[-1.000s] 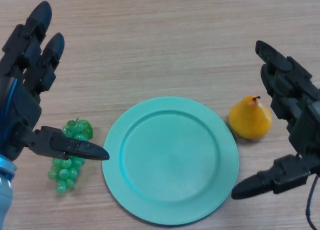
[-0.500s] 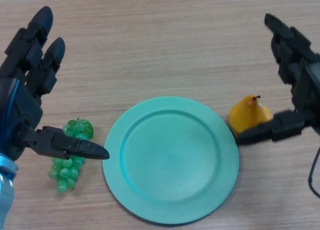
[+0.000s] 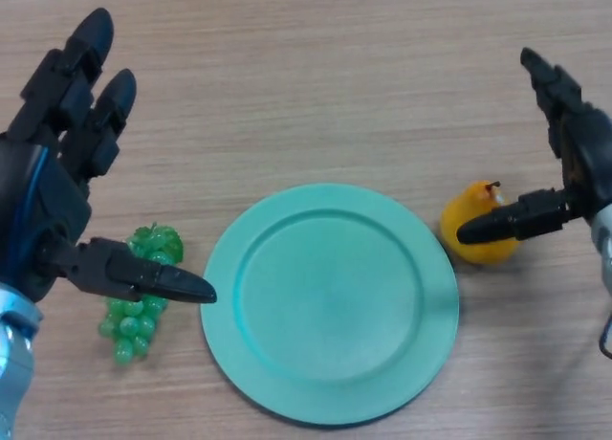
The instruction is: Pick up the yellow pear and place it on the plate
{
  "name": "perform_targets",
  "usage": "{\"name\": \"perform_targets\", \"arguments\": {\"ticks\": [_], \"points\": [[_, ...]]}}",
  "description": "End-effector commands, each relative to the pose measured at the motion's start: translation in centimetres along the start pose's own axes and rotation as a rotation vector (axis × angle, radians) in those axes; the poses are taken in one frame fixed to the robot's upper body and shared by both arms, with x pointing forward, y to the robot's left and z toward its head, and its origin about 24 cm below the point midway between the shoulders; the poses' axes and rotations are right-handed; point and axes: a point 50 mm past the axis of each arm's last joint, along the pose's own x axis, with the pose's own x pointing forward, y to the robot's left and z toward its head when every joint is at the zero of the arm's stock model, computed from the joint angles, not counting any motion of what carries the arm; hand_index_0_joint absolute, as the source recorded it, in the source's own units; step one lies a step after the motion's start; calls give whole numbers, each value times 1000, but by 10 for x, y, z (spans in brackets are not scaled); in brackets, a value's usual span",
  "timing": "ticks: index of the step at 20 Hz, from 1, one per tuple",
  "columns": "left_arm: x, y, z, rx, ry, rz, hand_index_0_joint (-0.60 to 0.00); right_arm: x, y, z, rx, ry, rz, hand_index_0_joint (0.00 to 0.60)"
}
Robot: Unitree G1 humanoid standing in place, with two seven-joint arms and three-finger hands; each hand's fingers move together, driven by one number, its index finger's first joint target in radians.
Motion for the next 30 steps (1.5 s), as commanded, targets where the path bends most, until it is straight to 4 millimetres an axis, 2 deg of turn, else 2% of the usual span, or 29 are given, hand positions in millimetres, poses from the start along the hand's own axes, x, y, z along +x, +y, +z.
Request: {"name": "perform_targets", "arguments": {"ticks": [1, 9, 10, 11, 12, 13, 14, 17, 24, 25, 26, 27, 30], "points": [[1, 4, 32, 82, -225, 17, 0, 11, -21, 39, -80, -258, -102, 0], [-3, 8, 34, 84, -212, 32, 0, 23, -4, 9, -60, -161, -26, 0], [-3, 8, 34, 85, -210, 32, 0, 23, -4, 9, -62, -157, -22, 99], [-3, 8, 33, 85, -207, 32, 0, 24, -2, 8, -74, -149, -12, 250], [-4, 8, 33, 86, -204, 34, 0, 24, 0, 6, -127, -144, 11, 349], [-5, 9, 33, 83, -203, 39, 0, 23, 2, 1, -254, -141, 47, 500], [-8, 11, 34, 80, -219, 53, 0, 22, 1, -3, -342, -126, 62, 583], [-11, 14, 35, 77, -223, 73, 0, 24, -7, -1, -407, -130, -34, 600], [-15, 17, 38, 89, -210, 73, 0, 31, -15, 41, -189, -315, -162, 600], [-16, 17, 37, 82, -214, 74, 0, 32, -10, 48, -57, -321, -135, 600], [-17, 16, 38, 83, -219, 75, 0, 31, -6, 53, -51, -319, -124, 600], [-17, 16, 39, 84, -224, 76, 0, 27, 2, 61, 38, -330, -84, 600], [-19, 14, 39, 77, -239, 75, 0, 13, 30, 67, 104, -293, 26, 600]]}}
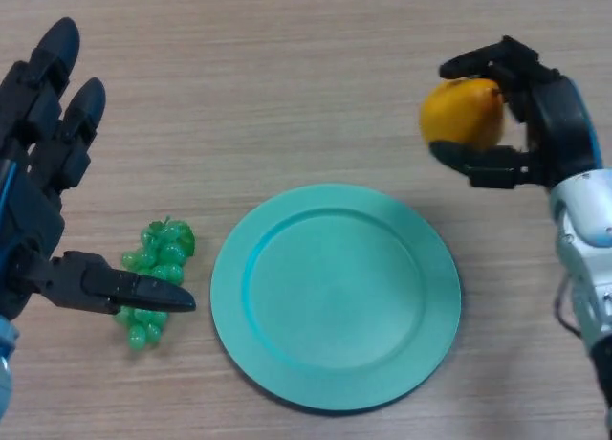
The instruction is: Pick up the yellow pear and place it on the plate
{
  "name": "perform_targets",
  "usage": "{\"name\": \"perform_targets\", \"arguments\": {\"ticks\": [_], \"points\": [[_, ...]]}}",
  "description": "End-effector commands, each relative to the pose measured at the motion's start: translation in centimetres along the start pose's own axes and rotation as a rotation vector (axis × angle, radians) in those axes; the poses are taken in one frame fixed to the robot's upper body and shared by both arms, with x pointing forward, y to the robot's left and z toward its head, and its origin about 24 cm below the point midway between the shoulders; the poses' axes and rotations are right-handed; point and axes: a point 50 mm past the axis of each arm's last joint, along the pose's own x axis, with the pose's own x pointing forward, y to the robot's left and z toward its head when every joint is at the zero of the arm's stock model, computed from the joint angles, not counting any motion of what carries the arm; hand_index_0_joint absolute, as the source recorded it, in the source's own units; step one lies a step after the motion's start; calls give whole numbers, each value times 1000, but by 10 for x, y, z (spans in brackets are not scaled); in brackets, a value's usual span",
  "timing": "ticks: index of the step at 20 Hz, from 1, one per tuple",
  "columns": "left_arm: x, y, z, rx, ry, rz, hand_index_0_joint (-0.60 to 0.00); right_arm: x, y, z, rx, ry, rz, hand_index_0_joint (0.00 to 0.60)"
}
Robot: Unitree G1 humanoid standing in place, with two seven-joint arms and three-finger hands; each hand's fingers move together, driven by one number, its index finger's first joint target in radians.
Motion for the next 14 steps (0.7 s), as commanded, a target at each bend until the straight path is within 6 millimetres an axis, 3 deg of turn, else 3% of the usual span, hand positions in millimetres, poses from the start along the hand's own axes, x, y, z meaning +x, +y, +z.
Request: {"name": "perform_targets", "arguments": {"ticks": [1, 5, 7, 14], "points": [[-4, 5, 37, 53, -250, 15, 0, -2, 12, 35, 10, -184, 62, 600], [-5, 4, 36, 47, -244, 17, 0, -30, 56, 18, 34, -97, 216, 600], [-5, 3, 37, 54, -245, 11, 0, -37, 68, 6, -35, -102, 255, 600], [-12, -4, 35, 70, -227, -8, 0, -50, 79, -8, 136, 106, 290, 600]]}}
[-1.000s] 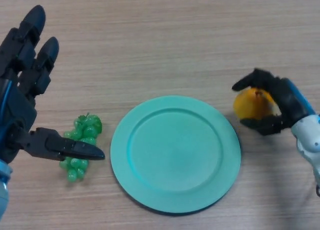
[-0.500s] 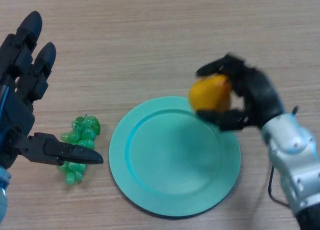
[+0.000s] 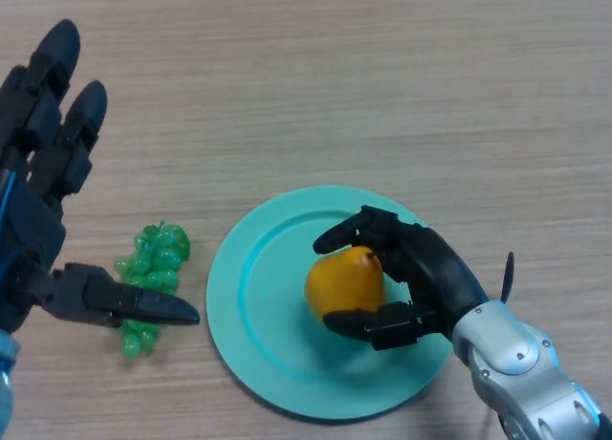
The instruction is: Pick up the yellow pear and place it on the plate
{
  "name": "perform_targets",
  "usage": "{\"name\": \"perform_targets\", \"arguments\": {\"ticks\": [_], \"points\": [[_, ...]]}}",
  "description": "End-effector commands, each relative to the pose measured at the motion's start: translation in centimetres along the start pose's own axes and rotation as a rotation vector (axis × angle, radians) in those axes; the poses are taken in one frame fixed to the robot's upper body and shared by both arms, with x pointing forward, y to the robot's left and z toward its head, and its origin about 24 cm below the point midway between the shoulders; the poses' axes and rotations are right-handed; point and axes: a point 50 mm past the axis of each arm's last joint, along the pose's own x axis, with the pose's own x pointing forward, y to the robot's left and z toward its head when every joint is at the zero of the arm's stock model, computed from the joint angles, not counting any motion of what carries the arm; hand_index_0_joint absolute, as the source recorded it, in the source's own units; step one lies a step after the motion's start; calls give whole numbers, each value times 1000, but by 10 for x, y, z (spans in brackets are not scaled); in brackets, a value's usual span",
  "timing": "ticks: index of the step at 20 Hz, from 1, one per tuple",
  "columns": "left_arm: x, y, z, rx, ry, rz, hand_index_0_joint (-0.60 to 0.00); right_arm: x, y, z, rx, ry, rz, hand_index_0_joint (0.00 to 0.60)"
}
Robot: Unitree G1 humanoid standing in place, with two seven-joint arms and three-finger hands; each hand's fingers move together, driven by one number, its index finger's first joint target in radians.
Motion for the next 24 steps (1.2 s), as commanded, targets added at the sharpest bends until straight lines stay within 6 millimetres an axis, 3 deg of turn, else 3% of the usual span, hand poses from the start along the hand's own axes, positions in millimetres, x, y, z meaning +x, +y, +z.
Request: {"name": "perform_targets", "arguments": {"ticks": [1, 2, 5, 10, 14, 17, 19, 24], "points": [[-3, -1, 33, 83, -220, -16, 0, 2, -10, 34, 21, -148, -28, 500], [-3, -2, 33, 86, -217, -21, 0, 2, -11, 36, 14, -150, -24, 400], [-4, -10, 32, 130, -191, -71, 0, -6, -18, 54, -9, -185, -19, 0], [-4, -15, 31, 161, -177, -91, 0, -34, -53, 88, 109, -303, -76, 0], [-6, -11, 30, 178, -172, -94, 0, -84, -80, 98, 131, -349, -162, 0], [-7, -1, 31, 167, -190, -80, 0, -121, -83, 104, 24, -441, -258, 0], [-5, 0, 32, 156, -212, -68, 0, -133, -80, 111, -120, -540, -355, 0], [4, -2, 33, 180, -177, -105, 0, -140, -71, 117, -157, -583, -357, 0]]}}
